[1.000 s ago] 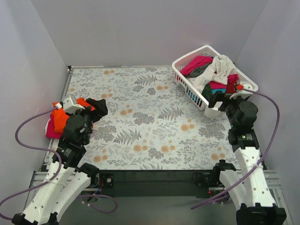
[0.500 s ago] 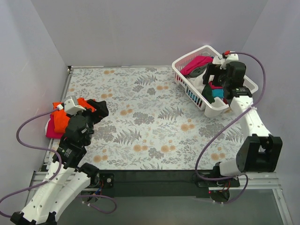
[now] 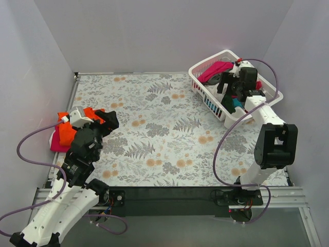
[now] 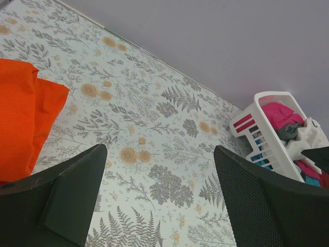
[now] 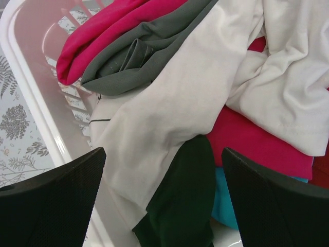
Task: Fold and stack the t-shirts
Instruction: Grab the tshirt from the pile, then move the tshirt to the center of the board, then flatten the tshirt out
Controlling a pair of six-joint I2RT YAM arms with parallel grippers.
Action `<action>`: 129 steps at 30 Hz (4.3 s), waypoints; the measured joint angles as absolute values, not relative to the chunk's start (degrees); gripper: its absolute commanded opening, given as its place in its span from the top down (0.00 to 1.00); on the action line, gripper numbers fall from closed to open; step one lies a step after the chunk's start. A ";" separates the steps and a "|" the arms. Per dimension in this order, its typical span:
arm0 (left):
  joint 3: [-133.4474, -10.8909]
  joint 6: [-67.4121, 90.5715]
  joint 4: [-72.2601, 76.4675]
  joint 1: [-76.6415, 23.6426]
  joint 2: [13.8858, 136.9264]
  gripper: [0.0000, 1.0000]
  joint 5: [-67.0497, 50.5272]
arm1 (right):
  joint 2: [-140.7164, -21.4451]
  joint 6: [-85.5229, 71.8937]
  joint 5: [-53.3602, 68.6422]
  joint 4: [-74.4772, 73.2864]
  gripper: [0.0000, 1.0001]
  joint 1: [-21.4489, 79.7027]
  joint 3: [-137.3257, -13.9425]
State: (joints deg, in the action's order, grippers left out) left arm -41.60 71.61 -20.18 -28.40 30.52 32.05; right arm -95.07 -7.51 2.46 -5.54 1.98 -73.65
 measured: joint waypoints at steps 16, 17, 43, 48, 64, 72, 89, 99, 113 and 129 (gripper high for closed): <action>-41.60 71.61 -21.12 -31.31 30.30 0.21 35.88 | -101.27 -10.59 -0.80 2.39 0.98 3.07 -74.39; -41.60 71.61 -21.19 -31.42 30.30 0.21 36.07 | -100.68 -10.57 -0.69 2.87 0.99 3.16 -74.04; -41.60 72.05 -23.42 -34.96 29.12 0.20 39.05 | -81.84 -1.26 -9.65 4.12 0.99 12.01 -82.59; -41.60 72.05 -23.57 -35.83 29.12 0.20 39.16 | -77.54 1.32 -11.44 3.99 0.99 15.88 -84.55; -41.63 72.01 -23.62 -37.45 29.12 0.20 38.57 | -68.69 7.66 -8.62 4.05 0.99 36.56 -92.95; -42.70 72.29 -25.30 -37.89 29.04 0.22 38.37 | -70.76 10.87 -13.61 6.59 0.97 49.58 -90.19; -40.42 73.91 -17.65 -40.42 47.42 0.31 28.86 | -74.48 -0.91 -24.77 3.16 0.04 50.28 -60.86; -43.00 72.36 -7.86 -56.84 69.58 0.28 27.70 | -64.51 -11.75 -26.70 2.83 0.10 48.60 -42.28; -51.07 68.40 -2.07 -57.69 90.32 0.22 31.07 | -64.97 -18.15 -22.41 1.15 0.10 48.60 -30.98; -53.87 67.18 -2.28 -55.53 98.70 1.00 35.03 | -60.47 -18.79 -18.59 2.11 0.14 46.96 -27.94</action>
